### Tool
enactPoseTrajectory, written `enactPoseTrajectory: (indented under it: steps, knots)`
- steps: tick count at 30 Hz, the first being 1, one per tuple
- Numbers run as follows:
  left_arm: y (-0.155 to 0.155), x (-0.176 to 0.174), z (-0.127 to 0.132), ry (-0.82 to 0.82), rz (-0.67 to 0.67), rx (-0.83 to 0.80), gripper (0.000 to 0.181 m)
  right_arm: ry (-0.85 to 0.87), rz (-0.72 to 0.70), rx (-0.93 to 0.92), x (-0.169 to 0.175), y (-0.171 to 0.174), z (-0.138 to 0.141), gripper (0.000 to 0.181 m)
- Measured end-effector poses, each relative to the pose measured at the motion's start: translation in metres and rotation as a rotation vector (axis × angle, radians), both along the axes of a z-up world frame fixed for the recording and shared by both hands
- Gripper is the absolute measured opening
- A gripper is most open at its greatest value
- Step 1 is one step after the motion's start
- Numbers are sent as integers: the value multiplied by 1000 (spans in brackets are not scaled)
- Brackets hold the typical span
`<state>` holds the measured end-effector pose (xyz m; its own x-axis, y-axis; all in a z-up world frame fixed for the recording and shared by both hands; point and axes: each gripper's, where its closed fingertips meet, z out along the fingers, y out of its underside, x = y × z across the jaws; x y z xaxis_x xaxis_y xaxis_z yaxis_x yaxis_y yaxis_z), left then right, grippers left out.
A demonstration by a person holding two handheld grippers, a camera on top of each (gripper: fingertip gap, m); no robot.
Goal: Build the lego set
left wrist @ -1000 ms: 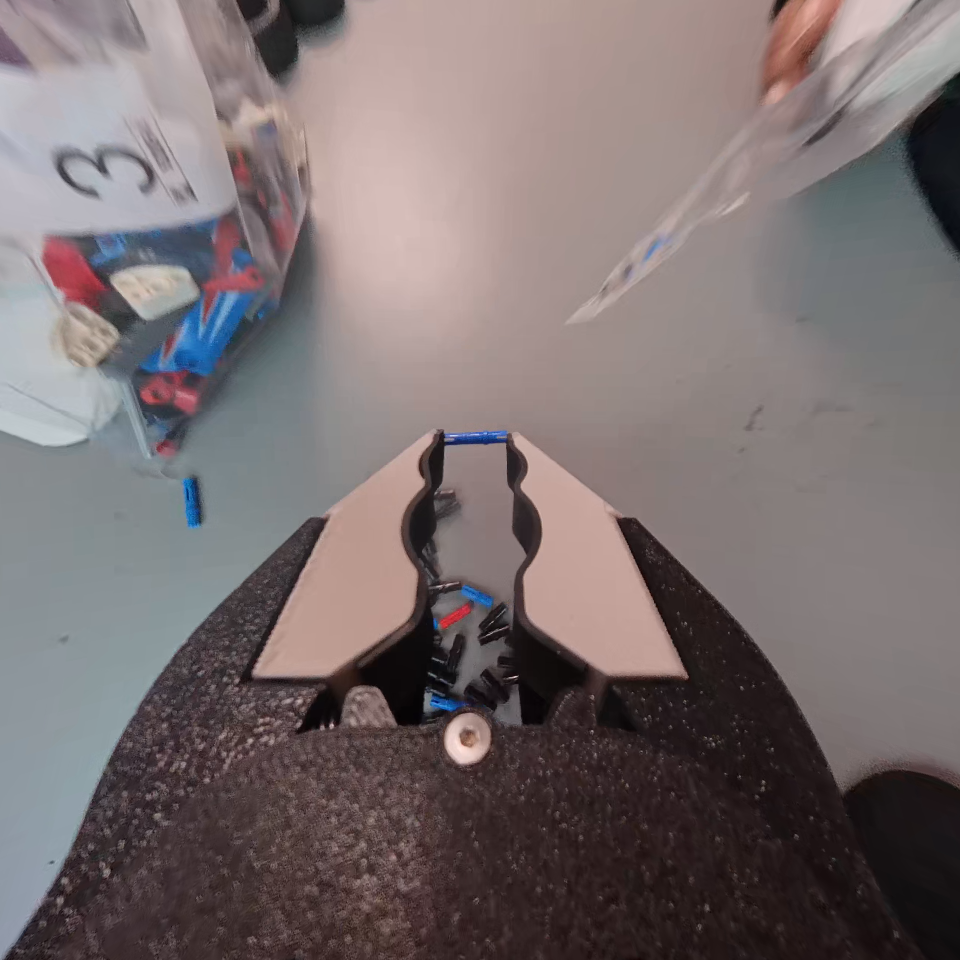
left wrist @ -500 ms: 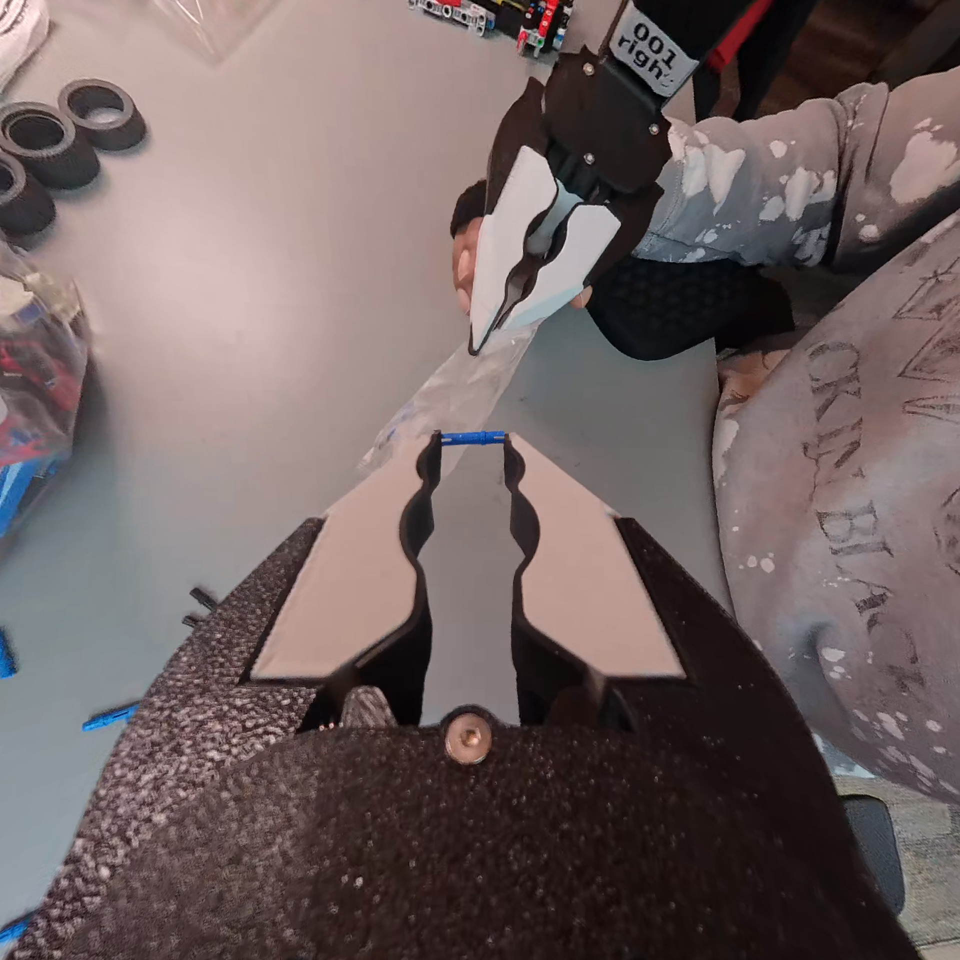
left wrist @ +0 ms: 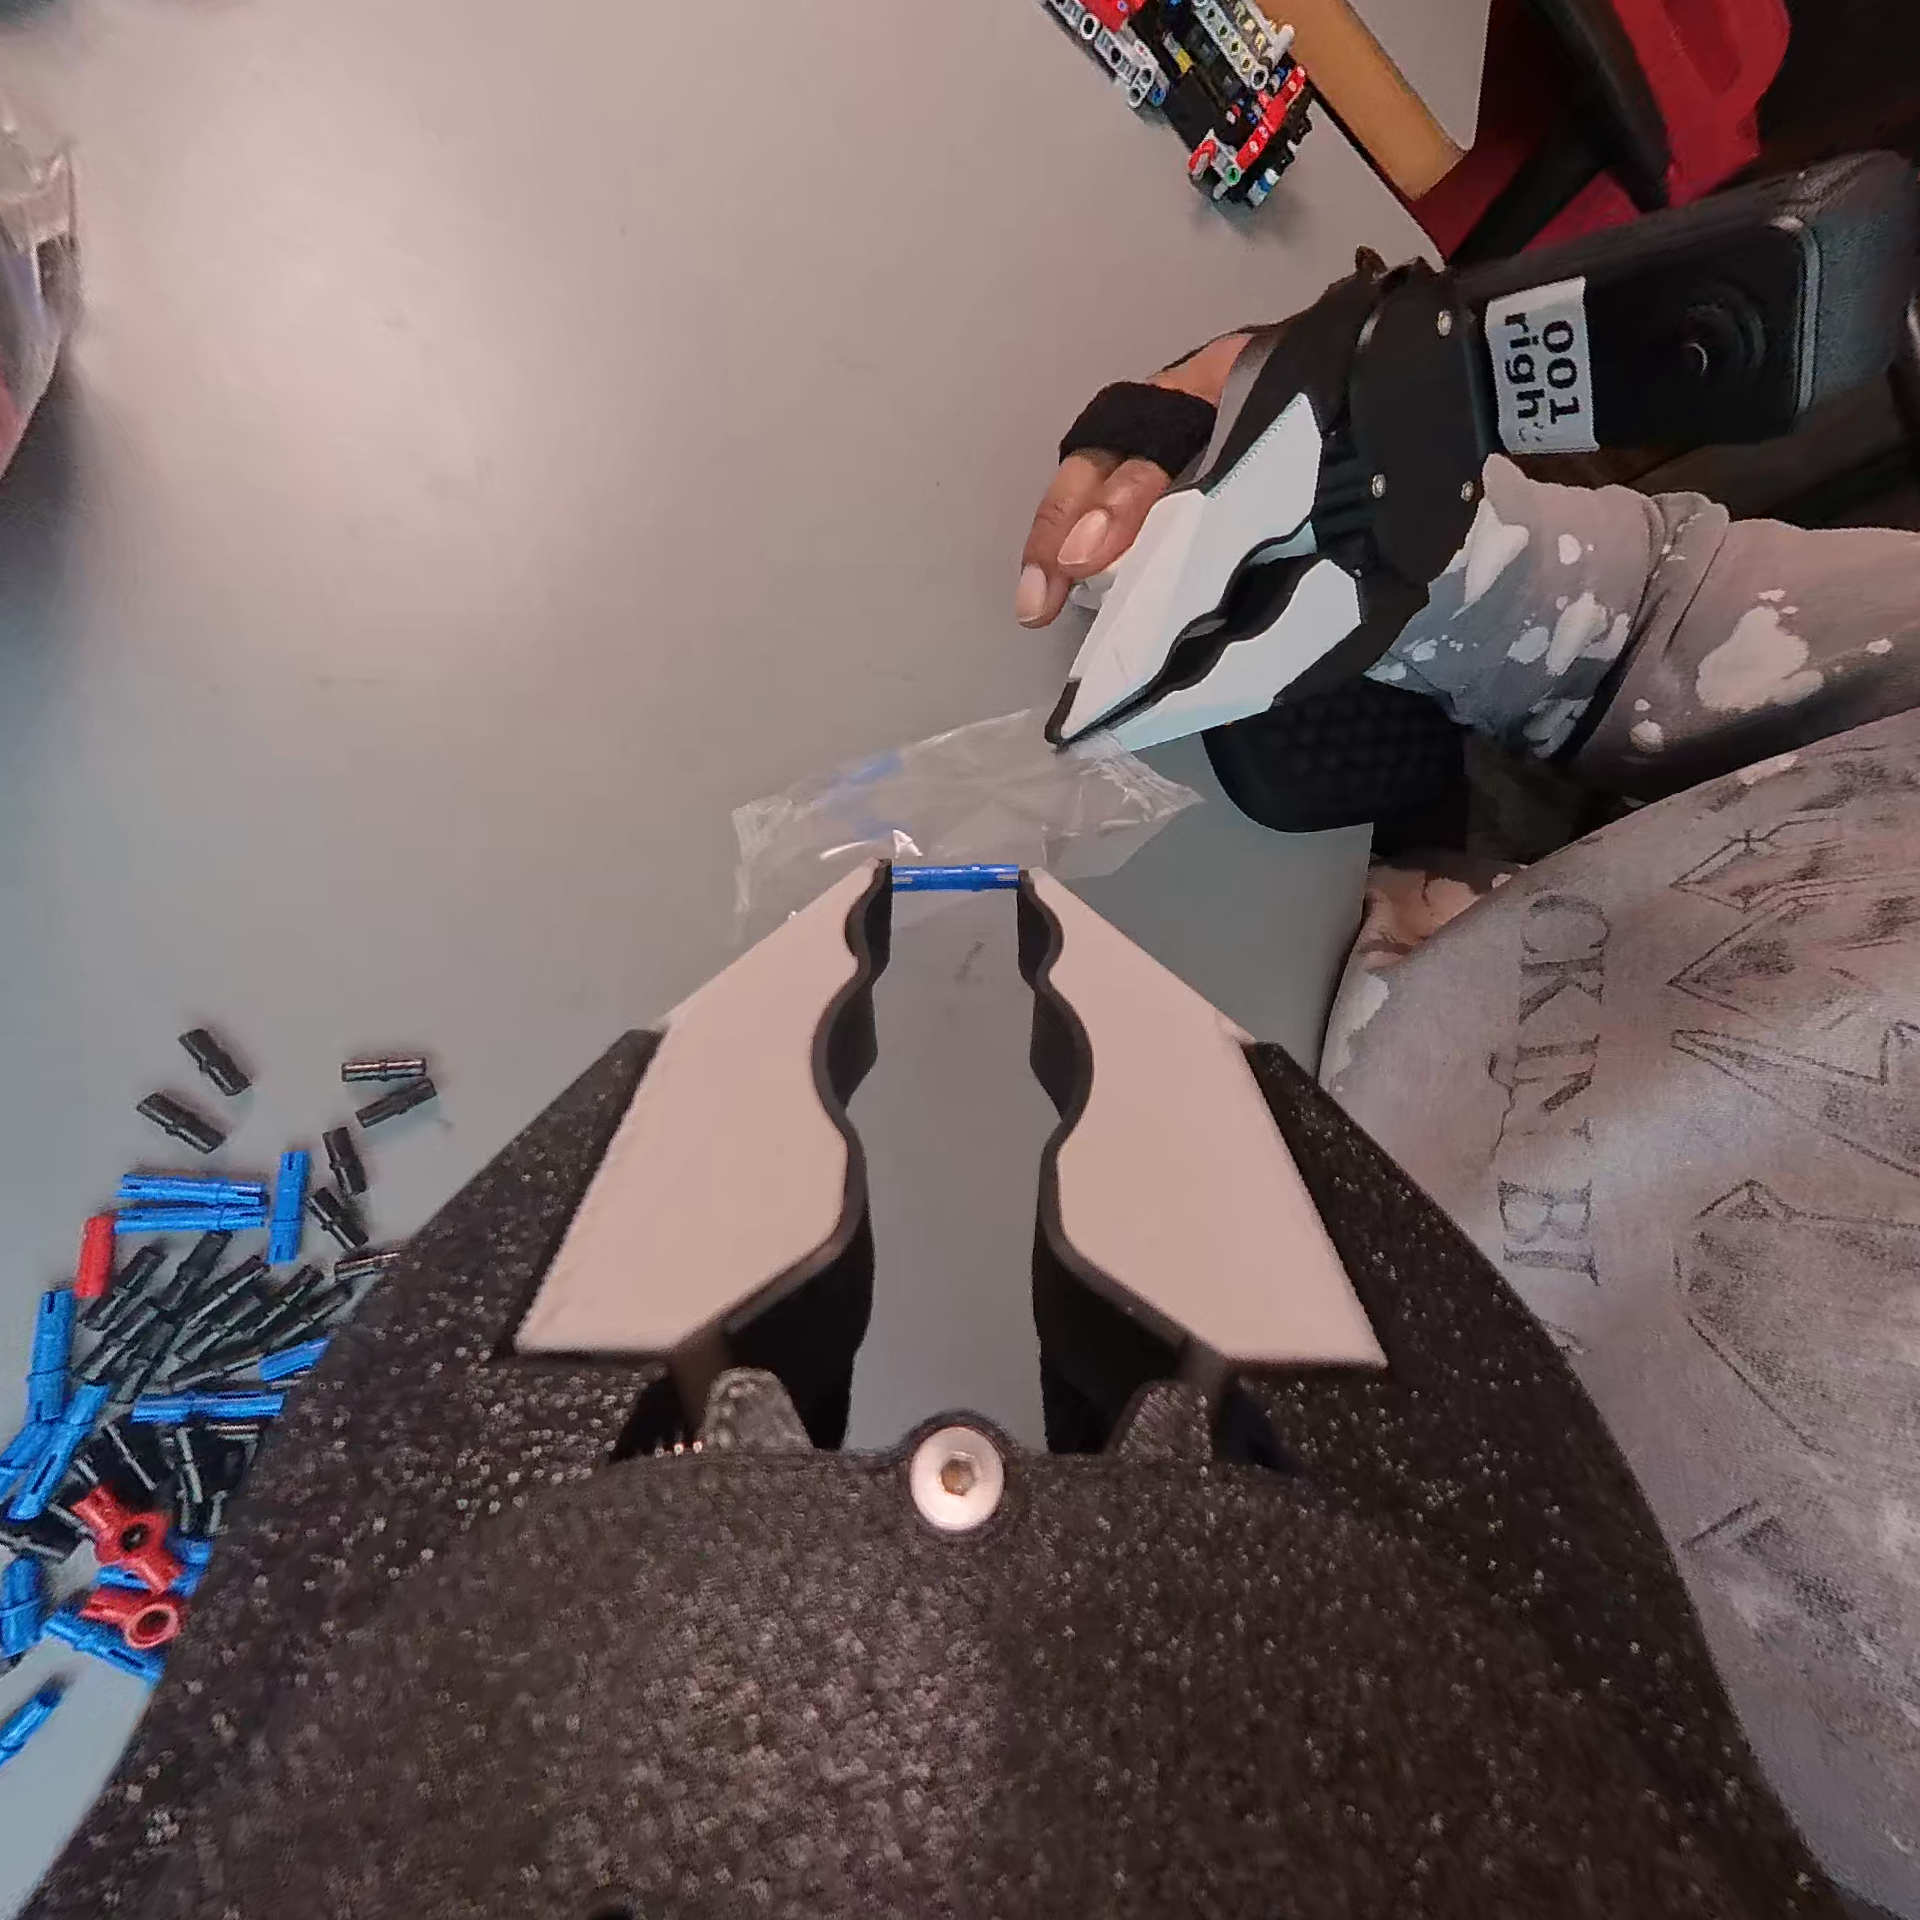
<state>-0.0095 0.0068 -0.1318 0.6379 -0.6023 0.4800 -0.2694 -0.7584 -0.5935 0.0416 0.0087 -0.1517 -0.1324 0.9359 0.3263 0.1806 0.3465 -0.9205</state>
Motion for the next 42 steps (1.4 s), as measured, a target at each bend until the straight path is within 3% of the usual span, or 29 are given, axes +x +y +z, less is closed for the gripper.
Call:
enactPoseTrajectory:
  steps: [8,14,17,20,22,24,28,35,42]
  knots:
    - [-3,8,12,-68,-7,22,39,12,11,21,-1,-3,0,0]
    - [-2,-15,52,-74,-31,360,50,113,68,-138,6,-6,22,0]
    - [-21,-23,60,-216,-75,449,53,198,134,-280,13,-7,42,0]
    - [-40,-14,41,-345,-116,434,50,248,183,-405,19,-6,53,0]
    - [-39,-4,23,-346,-89,428,44,257,219,-464,20,-8,56,0]
    - [-35,5,8,-315,-76,437,33,241,264,-518,20,-14,54,0]
    - [-30,18,5,-286,-79,483,0,191,261,-545,16,-16,46,0]
    - [-30,42,-6,-323,-31,422,0,104,241,-540,3,-24,29,0]
    - [-16,10,-4,-340,126,421,0,170,218,-554,10,-10,42,0]
